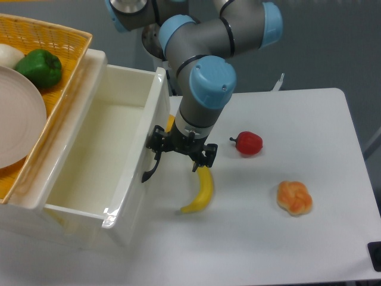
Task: Slide open the top white drawer
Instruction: 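Pull the upper drawer handle outward, sliding the drawer open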
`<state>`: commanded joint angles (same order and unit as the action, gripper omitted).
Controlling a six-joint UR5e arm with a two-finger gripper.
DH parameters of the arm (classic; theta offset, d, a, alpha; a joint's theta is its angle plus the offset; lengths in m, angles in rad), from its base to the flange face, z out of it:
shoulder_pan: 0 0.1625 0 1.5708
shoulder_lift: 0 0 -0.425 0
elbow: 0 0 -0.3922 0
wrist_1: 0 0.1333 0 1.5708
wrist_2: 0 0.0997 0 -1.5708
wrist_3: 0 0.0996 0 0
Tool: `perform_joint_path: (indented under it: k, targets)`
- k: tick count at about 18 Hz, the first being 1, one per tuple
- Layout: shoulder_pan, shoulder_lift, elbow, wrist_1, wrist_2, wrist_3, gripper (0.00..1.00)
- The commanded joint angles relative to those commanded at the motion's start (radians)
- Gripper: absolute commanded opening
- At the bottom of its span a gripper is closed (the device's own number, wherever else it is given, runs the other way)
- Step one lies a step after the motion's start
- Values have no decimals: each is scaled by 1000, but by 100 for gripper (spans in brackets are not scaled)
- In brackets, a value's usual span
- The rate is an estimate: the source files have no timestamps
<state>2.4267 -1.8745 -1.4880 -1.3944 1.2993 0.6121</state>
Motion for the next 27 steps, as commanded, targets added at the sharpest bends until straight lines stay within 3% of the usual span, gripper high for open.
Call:
perform_joint_path:
  k: [27]
  targets:
    - [72,-32,18,-3,-34,0,100]
